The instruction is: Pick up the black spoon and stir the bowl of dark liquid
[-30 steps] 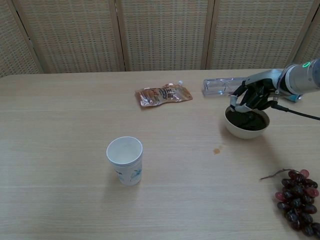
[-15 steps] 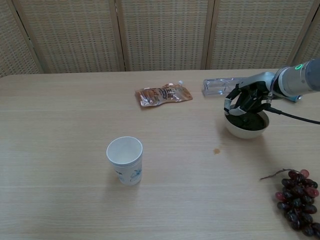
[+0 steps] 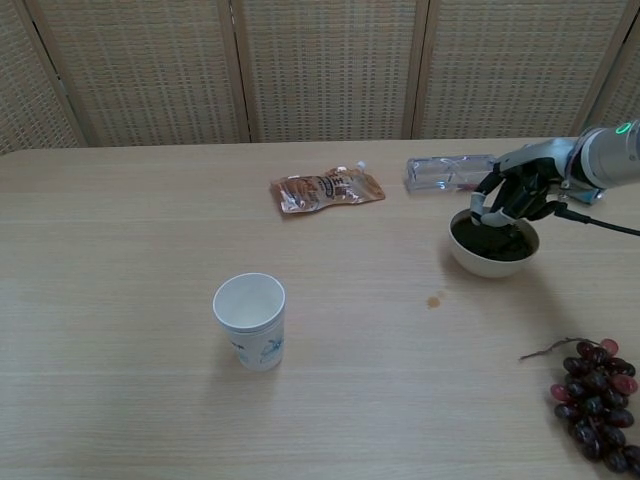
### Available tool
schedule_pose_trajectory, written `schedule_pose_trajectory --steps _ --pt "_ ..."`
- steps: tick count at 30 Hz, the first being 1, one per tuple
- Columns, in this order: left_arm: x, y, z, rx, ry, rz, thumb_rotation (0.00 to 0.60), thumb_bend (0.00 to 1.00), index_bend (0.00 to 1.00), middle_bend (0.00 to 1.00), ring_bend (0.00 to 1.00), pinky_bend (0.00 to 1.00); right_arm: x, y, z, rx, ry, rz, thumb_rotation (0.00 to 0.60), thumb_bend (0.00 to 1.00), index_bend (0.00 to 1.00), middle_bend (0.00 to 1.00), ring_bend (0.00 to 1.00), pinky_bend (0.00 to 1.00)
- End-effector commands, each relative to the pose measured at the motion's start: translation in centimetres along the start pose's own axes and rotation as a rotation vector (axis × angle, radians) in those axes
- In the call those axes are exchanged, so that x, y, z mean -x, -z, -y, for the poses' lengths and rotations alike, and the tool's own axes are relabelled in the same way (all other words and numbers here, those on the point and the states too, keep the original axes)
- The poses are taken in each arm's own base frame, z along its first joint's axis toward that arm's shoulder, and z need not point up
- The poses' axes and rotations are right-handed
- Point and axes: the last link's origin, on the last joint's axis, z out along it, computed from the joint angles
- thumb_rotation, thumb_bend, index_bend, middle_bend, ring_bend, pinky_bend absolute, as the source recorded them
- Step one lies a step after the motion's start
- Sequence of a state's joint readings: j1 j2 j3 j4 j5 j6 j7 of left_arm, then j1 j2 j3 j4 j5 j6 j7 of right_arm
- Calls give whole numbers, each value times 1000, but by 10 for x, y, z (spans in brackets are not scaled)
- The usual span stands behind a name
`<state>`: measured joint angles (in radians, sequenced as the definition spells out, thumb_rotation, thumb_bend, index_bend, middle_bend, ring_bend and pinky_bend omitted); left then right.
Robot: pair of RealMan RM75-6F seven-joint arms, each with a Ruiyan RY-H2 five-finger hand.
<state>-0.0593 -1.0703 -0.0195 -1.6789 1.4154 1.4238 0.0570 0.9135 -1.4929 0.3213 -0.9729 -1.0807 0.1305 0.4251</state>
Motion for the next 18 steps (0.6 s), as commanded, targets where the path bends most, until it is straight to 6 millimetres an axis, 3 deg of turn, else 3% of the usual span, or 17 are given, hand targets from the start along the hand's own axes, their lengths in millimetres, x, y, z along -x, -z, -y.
schedule_pose_trajectory --steps 1,10,18 --pt "0 0 0 -2 -1 1 600 313 0 0 0 0 0 -3 3 -1 2 -1 600 724 649 948 977 1000" --pt "1 2 3 -14 -1 10 600 313 0 0 0 0 6 -10 13 -12 6 14 600 724 649 949 978 1000" --pt "3 2 4 -12 5 12 600 313 0 0 0 0 13 -3 15 -26 30 50 600 724 649 949 977 1000"
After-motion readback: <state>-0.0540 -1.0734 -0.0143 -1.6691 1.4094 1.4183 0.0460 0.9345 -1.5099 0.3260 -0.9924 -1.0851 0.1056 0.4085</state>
